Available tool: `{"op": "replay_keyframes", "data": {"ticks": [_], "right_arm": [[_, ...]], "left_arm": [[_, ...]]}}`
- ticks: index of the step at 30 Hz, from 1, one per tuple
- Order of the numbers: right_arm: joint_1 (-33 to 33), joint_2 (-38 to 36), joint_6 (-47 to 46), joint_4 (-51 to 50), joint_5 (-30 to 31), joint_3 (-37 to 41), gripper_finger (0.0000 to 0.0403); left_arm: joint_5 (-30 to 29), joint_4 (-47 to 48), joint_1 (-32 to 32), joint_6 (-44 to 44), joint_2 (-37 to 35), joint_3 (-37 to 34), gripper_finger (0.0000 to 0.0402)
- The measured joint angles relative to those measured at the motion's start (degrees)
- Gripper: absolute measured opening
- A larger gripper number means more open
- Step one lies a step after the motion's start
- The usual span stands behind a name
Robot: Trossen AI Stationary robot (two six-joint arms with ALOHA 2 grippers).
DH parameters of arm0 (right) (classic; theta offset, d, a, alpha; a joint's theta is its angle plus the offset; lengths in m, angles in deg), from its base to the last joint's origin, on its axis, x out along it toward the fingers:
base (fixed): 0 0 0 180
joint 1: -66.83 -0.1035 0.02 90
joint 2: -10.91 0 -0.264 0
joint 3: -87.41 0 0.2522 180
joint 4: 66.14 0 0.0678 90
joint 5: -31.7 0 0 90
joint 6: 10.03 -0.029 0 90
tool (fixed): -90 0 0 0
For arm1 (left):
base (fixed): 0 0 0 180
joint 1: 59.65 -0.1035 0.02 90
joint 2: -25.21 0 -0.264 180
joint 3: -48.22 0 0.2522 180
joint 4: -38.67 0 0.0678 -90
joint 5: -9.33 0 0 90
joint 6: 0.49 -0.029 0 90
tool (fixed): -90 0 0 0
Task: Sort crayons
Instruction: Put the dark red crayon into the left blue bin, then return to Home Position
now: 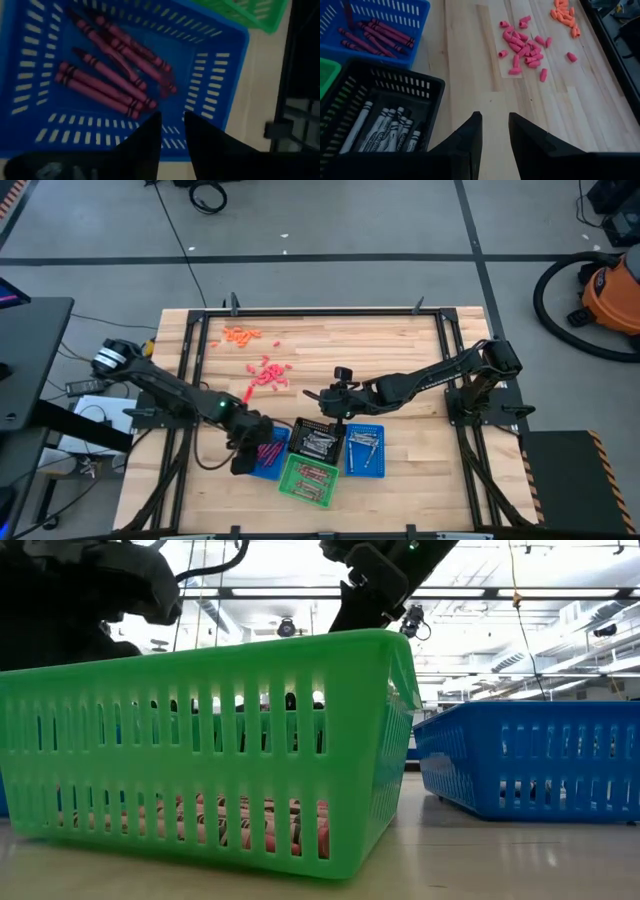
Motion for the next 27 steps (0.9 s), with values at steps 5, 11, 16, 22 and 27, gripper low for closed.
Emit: {"op": "replay_keyframes", "data": {"ticks": [5, 11, 16, 22, 27], "right_arm": [[-0.04, 0.00, 0.21, -0.50, -0.04, 0.00, 0.0103], [-0.04, 0.00, 0.85, -1.04, -0.02, 0.00, 0.0103], [-0.04, 0.00, 1.22, -3.67, 0.99, 0.00, 0.0103], [-0.26, -1.14, 1.34, -6.37, 6.54, -0.02, 0.0103], [-0.28, -2.25, 2.75, -6.95, 8.44, 0.05, 0.0103]], "left_arm": [[0.96, -0.41, -0.82, -2.50, 0.62, 0.02, 0.0115], [0.59, -0.07, -3.27, -4.94, 0.27, 0.02, 0.0138], [0.74, -0.03, -3.48, -7.51, 0.22, 0.02, 0.0139], [-5.10, 0.32, -3.48, -11.09, -6.73, 0.02, 0.0136], [-12.57, -1.26, -4.05, -14.27, -15.46, -0.18, 0.0126]]}}
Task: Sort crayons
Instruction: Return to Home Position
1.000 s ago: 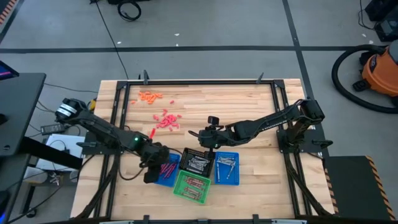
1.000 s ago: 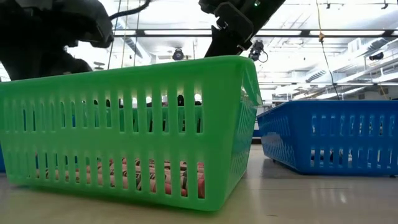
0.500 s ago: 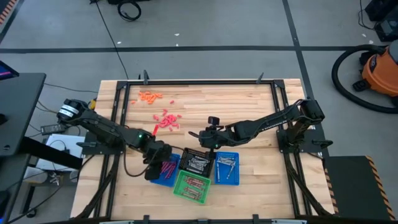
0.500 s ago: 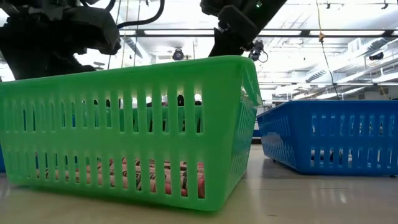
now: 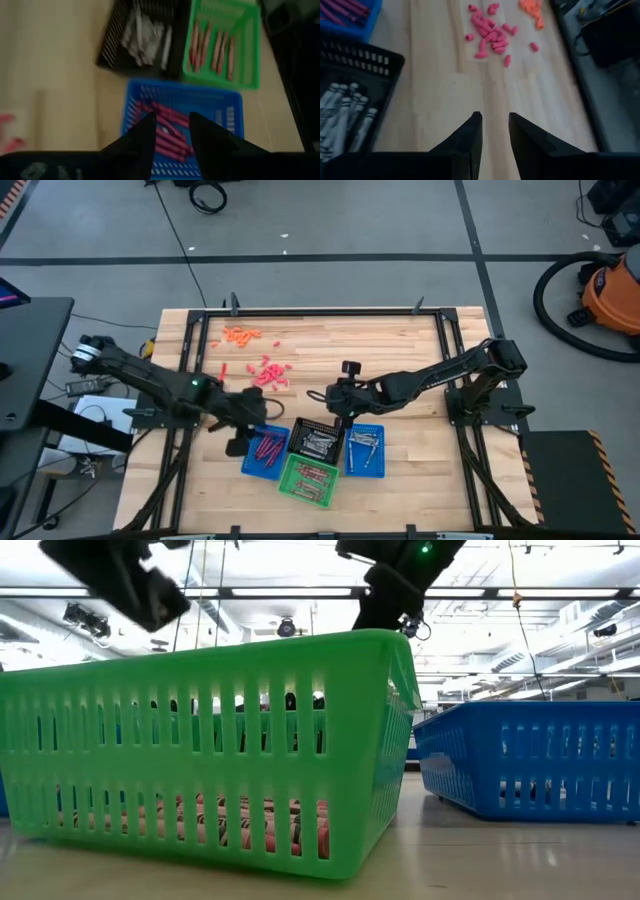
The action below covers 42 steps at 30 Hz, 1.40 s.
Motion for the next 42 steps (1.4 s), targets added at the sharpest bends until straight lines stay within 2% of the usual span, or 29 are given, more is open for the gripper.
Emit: {"op": "replay_keyframes", "data": {"ticks": [4, 8, 13, 19, 24, 27, 31, 35, 42], "right_arm": [[1.54, -3.91, 2.44, 0.42, 1.00, 3.60, 0.0099], [4.61, -12.61, 2.41, 3.53, 0.24, 11.03, 0.0088], [7.11, -24.05, 2.03, 13.07, -3.13, 22.00, 0.0080], [11.31, -35.66, 6.02, 23.71, -3.84, 34.01, 0.0080], [17.49, -43.71, 12.02, 36.61, -10.65, 42.22, 0.0079], [21.29, -48.83, 13.42, 42.54, -15.62, 45.99, 0.0079], [25.78, -54.71, 12.29, 49.29, -18.05, 51.89, 0.0079], [29.59, -58.23, 10.83, 55.77, -22.23, 57.03, 0.0079], [34.69, -64.94, 9.94, 54.47, -22.63, 59.15, 0.0079]], "left_arm": [[-2.94, -0.15, -2.22, -3.65, -4.76, -0.26, 0.0122], [-3.83, -0.77, -6.01, -8.43, -8.27, -0.27, 0.0121], [-3.87, -6.19, -10.73, -15.23, -11.13, -0.30, 0.0121], [-4.35, -10.36, -18.66, -24.09, -13.16, -0.34, 0.0121], [-4.37, -15.00, -27.70, -29.09, -14.19, -0.34, 0.0121], [-4.40, -16.69, -31.66, -30.54, -14.61, -0.34, 0.0121], [-4.36, -17.04, -35.50, -30.87, -14.72, -0.62, 0.0121], [-4.33, -22.47, -38.96, -30.92, -15.97, -5.03, 0.0121], [-4.20, -33.70, -43.88, -28.44, -23.57, -13.18, 0.0121]]}}
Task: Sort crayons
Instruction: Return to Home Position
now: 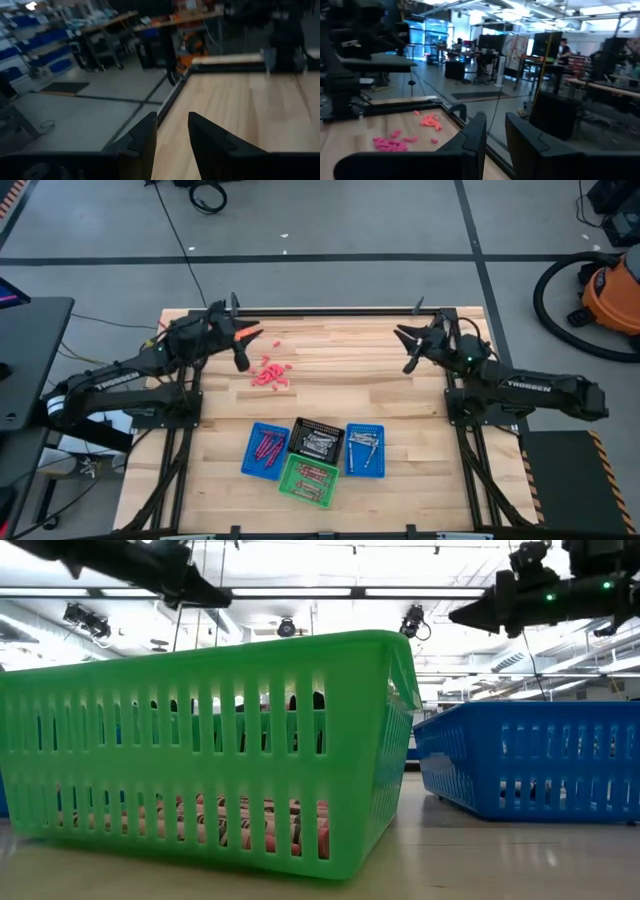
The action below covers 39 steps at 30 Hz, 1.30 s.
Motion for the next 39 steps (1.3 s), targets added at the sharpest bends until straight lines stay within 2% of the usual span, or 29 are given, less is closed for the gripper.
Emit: {"op": "replay_keyframes", "data": {"ticks": [5, 8, 14, 18, 26, 28, 34, 39], "right_arm": [[2.98, -3.82, -2.34, -1.09, -0.60, 3.28, 0.0079], [4.51, -4.78, -3.70, 1.83, -0.92, 6.15, 0.0079], [7.10, -4.76, -4.55, 12.01, -2.13, 12.33, 0.0079], [8.99, -4.81, -5.63, 12.10, -2.30, 12.62, 0.0079], [12.52, -4.79, -6.89, 9.00, -4.30, 12.64, 0.0079], [13.69, -4.79, -7.50, 9.24, -6.48, 12.64, 0.0079], [17.04, -4.76, -10.50, 10.95, -10.06, 12.64, 0.0079], [18.39, -4.57, -14.96, 11.38, -5.04, 12.64, 0.0079]], "left_arm": [[0.09, -7.71, -1.77, 5.67, -6.76, -8.26, 0.0121], [-0.15, -14.56, -2.59, 9.30, -9.56, -14.08, 0.0121], [-1.63, -28.27, -5.40, 16.03, -12.26, -24.66, 0.0121], [-2.06, -33.59, -7.75, 20.19, -13.44, -29.46, 0.0121], [-2.23, -34.48, -10.72, 23.84, -15.47, -33.66, 0.0121], [-2.29, -34.23, -10.76, 24.15, -15.92, -33.83, 0.0121], [-3.11, -34.27, -10.76, 21.06, -16.15, -33.83, 0.0121], [-3.15, -34.14, -10.76, 19.75, -16.06, -33.83, 0.0121]]}}
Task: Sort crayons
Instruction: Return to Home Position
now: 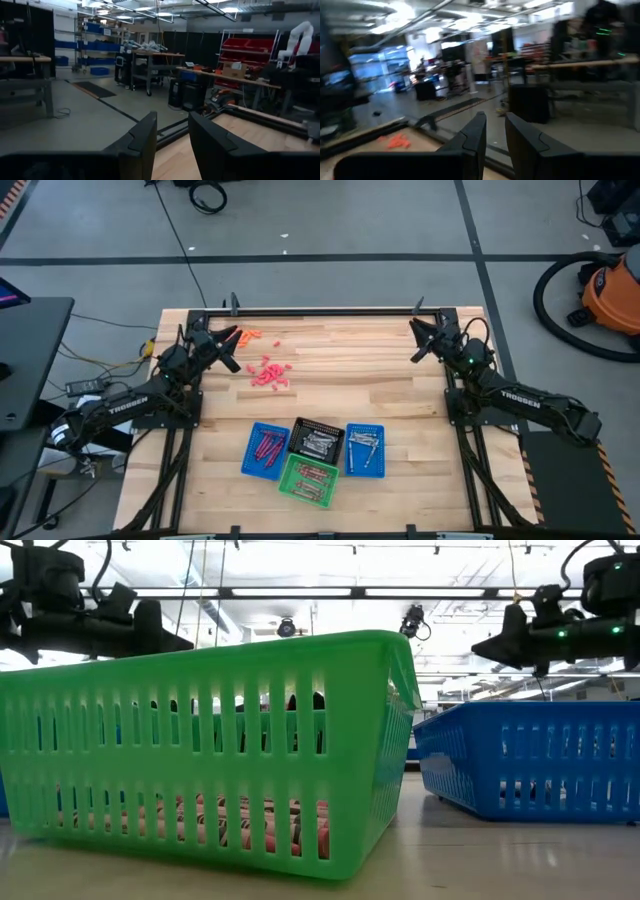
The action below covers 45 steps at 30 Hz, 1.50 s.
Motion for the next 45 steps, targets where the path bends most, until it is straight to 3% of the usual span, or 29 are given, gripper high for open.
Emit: {"op": "replay_keyframes", "data": {"ticks": [4, 9, 45], "right_arm": [[0.10, 0.02, -4.43, 0.74, 5.36, 0.00, 0.0079], [0.10, 0.02, -10.49, 0.73, 5.99, 0.00, 0.0079], [0.08, 0.02, -9.99, 0.66, 6.05, 0.00, 0.0080]], "left_arm": [[0.00, 0.00, 0.00, 5.44, 0.00, 0.00, 0.0121], [-0.02, 0.02, 0.00, 9.80, 0.00, 0.00, 0.0121], [0.00, 0.07, 0.00, 9.15, 0.00, -0.07, 0.0121]]}}
